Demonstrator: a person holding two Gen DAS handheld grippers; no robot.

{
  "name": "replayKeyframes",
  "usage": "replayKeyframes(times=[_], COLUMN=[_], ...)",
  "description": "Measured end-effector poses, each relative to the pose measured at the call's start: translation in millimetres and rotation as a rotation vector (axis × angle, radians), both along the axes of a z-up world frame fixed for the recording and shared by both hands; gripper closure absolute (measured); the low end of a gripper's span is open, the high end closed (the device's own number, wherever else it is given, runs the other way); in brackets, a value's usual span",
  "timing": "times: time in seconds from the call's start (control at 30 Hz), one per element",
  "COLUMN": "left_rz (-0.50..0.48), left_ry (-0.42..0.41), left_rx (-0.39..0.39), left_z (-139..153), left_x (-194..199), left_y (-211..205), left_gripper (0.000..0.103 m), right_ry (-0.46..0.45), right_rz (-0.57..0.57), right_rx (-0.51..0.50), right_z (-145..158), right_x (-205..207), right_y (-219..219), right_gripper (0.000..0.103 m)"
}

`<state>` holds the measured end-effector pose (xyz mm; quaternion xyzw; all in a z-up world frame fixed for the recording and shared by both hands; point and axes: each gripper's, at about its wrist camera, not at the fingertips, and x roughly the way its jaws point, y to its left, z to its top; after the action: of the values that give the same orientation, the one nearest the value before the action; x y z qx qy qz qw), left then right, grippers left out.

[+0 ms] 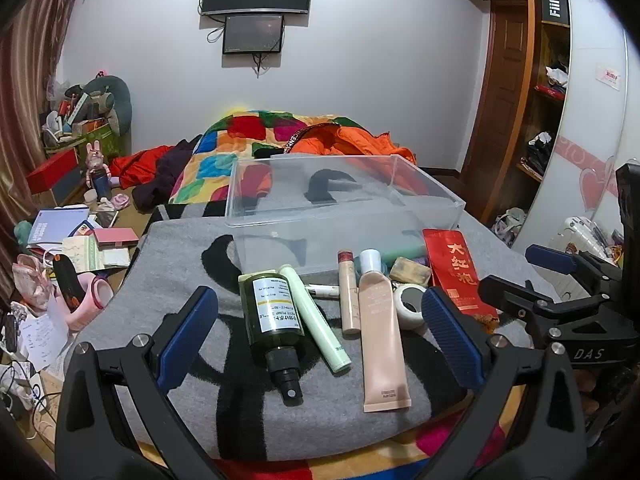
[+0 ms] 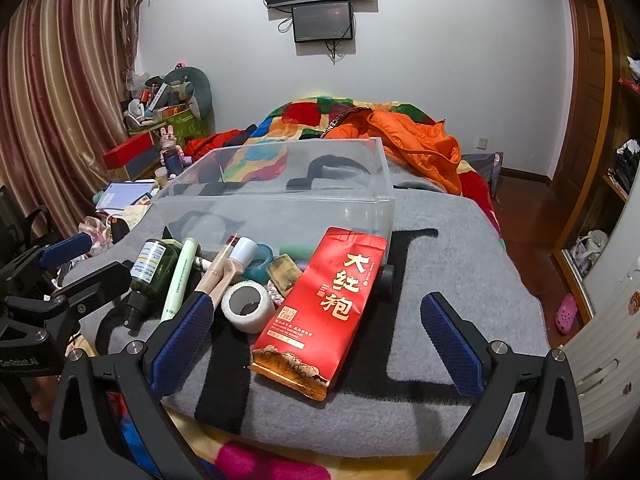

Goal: Organize objects
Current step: 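Approach the red tea bag with the right tool while the left tool approaches the green bottle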

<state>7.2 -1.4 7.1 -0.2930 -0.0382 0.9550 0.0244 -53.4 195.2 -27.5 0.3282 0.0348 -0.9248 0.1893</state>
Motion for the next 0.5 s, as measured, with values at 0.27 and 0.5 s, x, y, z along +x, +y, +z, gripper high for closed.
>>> replayKeyframes(times=[0.27, 0.5], left_rz=[-0.004, -0.006], left_ry=[-0.016, -0.012], left_rx=[0.031, 0.025], left_z=[-1.6, -2.8], left_x=[-0.9, -0.6], left_y=[-4.4, -4.1], left_gripper=[0.0, 0.0], right_ry=[-0.006, -0.008], right_rz=[0.002, 0.001], right_rx=[0.002, 0.002], right_z=[0.7, 1.8], right_x=[-0.1, 1.1], right_y=[-1.1, -0.9], right_gripper=[0.0, 0.0])
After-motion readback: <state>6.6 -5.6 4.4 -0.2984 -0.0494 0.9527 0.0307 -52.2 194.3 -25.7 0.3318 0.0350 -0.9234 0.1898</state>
